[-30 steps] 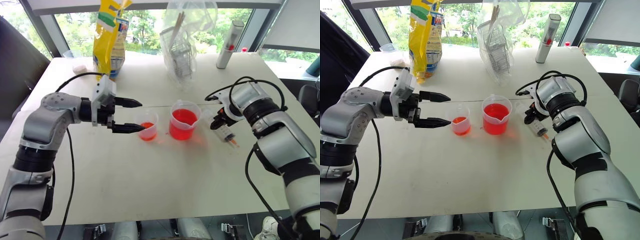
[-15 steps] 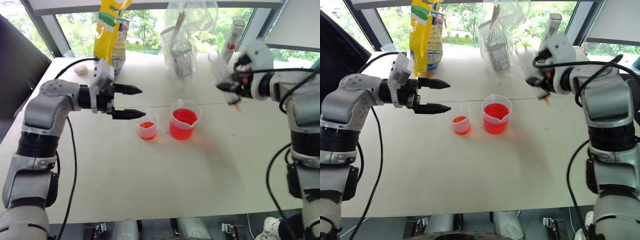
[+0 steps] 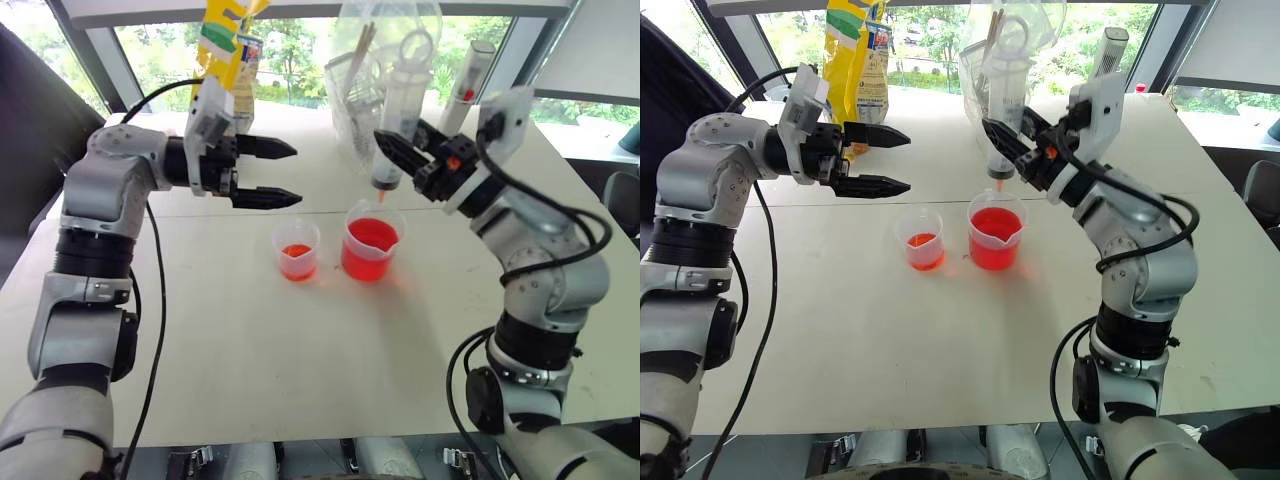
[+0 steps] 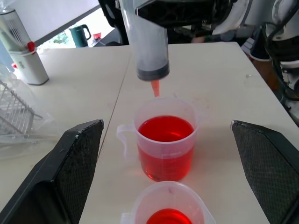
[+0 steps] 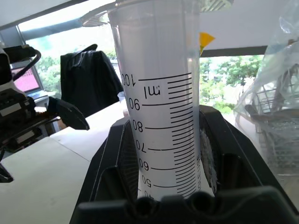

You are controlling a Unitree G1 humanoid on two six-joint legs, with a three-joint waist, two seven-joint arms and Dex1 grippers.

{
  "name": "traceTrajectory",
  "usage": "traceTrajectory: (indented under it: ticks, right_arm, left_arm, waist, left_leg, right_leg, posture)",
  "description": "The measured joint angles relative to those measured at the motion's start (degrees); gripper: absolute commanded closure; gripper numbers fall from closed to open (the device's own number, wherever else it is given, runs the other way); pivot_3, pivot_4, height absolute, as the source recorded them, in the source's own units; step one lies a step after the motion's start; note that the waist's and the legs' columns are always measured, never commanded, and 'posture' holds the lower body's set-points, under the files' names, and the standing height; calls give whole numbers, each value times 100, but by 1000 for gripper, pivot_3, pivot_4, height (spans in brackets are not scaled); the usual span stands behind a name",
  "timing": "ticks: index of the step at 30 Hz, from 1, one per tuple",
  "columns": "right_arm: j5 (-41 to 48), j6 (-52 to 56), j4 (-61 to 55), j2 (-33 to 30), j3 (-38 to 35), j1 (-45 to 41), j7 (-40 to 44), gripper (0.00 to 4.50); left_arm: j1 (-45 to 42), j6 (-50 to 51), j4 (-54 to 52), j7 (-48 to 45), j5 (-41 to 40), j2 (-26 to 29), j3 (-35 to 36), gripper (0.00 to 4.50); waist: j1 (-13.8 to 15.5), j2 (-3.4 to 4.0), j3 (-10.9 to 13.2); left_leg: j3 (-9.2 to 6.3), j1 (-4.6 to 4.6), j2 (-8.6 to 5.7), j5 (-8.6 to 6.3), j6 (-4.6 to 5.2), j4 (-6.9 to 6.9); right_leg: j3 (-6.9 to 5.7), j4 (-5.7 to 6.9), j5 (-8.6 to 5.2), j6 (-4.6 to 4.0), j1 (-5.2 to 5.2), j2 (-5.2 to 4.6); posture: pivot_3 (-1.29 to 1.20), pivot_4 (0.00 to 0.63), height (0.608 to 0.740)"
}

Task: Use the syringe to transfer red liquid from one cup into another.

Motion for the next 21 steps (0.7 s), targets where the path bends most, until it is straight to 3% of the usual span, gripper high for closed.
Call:
traceTrajectory:
  ticks: [6, 21]
  right_arm:
    - [-25, -1041, 327, 120, 350, 830, -85, 3096]
    - [-309, -2279, 901, 136, 1090, 1404, -332, 3096]
  left_arm:
    - [-299, -18, 104, -97, 89, -93, -2, 0]
    - [-1068, -326, 1061, -64, 244, -1031, -35, 0]
  waist:
    - [-29, 0, 0]
    - [-14, 0, 1]
  left_leg:
    - [-1, 4, 0, 0, 0, -2]
    - [-2, 3, -1, 0, 0, -1]
  right_leg:
    - [1, 1, 0, 0, 1, 5]
    - [1, 0, 0, 0, 2, 6]
  posture:
    - [0, 150, 739]
    - [0, 150, 739]
